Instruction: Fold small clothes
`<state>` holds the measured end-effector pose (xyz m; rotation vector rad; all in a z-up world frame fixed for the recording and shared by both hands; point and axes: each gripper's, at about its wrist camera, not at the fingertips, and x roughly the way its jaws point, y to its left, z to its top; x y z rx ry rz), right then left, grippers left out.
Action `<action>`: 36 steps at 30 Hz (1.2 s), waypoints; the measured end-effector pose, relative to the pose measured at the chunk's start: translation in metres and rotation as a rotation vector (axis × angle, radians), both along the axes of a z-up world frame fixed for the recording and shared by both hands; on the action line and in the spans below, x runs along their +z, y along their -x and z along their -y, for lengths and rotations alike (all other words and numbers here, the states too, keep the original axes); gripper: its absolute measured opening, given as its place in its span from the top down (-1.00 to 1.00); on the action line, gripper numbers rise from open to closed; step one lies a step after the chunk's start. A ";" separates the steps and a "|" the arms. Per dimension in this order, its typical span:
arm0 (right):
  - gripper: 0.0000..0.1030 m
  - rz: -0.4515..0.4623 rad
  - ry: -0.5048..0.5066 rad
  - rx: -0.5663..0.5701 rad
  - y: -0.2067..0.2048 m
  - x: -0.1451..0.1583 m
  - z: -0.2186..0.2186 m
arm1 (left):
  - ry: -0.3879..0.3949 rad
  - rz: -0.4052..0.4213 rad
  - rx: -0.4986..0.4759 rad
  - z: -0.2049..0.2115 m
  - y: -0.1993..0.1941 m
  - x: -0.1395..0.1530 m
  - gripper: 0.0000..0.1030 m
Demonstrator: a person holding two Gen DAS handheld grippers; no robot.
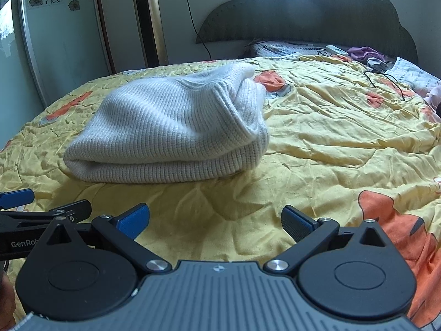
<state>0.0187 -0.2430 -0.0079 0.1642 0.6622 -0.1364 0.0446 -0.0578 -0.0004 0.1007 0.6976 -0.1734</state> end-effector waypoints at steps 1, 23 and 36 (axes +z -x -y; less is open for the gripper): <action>-0.99 0.001 0.001 0.002 0.000 0.000 0.000 | 0.001 -0.003 0.001 0.000 0.000 0.000 -1.00; -0.99 0.029 0.009 0.051 0.004 -0.001 0.000 | -0.014 -0.022 0.031 -0.003 -0.005 -0.007 -1.00; -0.99 0.032 0.005 0.070 0.004 -0.002 -0.002 | 0.017 -0.031 0.047 -0.005 -0.005 -0.009 -1.00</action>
